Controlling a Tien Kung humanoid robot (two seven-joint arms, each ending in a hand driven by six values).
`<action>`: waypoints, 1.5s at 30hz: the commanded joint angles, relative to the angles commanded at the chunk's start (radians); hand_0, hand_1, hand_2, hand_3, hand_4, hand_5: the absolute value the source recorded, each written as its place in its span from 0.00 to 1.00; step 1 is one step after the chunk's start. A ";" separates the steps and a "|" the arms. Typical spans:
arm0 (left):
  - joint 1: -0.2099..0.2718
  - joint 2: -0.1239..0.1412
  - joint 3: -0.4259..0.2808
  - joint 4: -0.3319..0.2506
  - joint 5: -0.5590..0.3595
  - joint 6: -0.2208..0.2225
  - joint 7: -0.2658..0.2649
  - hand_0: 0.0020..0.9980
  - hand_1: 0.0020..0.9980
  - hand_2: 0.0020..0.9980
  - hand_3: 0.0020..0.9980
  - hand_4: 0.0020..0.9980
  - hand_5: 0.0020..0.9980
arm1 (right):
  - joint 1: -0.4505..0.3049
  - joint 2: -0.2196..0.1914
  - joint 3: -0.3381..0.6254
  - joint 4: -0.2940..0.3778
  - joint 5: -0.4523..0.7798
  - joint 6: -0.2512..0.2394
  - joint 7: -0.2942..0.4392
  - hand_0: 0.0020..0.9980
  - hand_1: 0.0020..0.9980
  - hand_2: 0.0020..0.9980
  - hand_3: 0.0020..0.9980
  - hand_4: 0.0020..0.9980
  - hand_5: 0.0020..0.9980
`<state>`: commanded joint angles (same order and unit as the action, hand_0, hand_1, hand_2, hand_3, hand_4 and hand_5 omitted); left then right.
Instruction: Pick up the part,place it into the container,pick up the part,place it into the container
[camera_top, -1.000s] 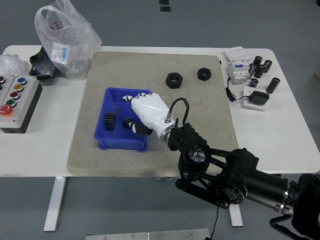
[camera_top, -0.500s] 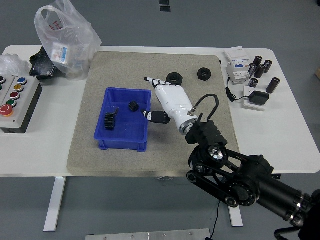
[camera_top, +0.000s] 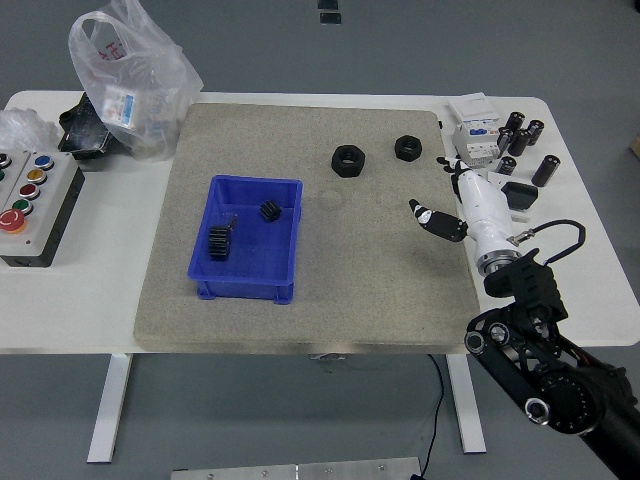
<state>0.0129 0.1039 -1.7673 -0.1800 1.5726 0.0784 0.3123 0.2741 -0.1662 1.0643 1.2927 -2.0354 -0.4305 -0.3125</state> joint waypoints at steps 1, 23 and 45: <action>0.000 0.000 -0.001 0.000 0.002 -0.001 0.000 0.61 0.64 0.62 0.67 0.66 0.27 | -0.008 0.001 0.006 0.005 0.006 -0.004 0.009 0.49 0.75 0.79 0.83 0.76 0.34; -0.008 0.006 0.005 0.000 0.008 -0.007 -0.013 0.61 0.64 0.62 0.66 0.66 0.27 | -0.135 0.003 0.158 0.111 0.146 -0.067 0.171 0.49 0.71 0.76 0.80 0.75 0.35; -0.019 0.004 0.039 0.000 -0.015 -0.015 -0.037 0.61 0.64 0.62 0.66 0.66 0.27 | -0.147 0.001 0.187 0.125 0.259 -0.081 0.254 0.46 0.67 0.74 0.75 0.73 0.33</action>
<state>-0.0062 0.1083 -1.7281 -0.1800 1.5575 0.0632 0.2750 0.1271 -0.1656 1.2512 1.4174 -1.7768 -0.5118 -0.0581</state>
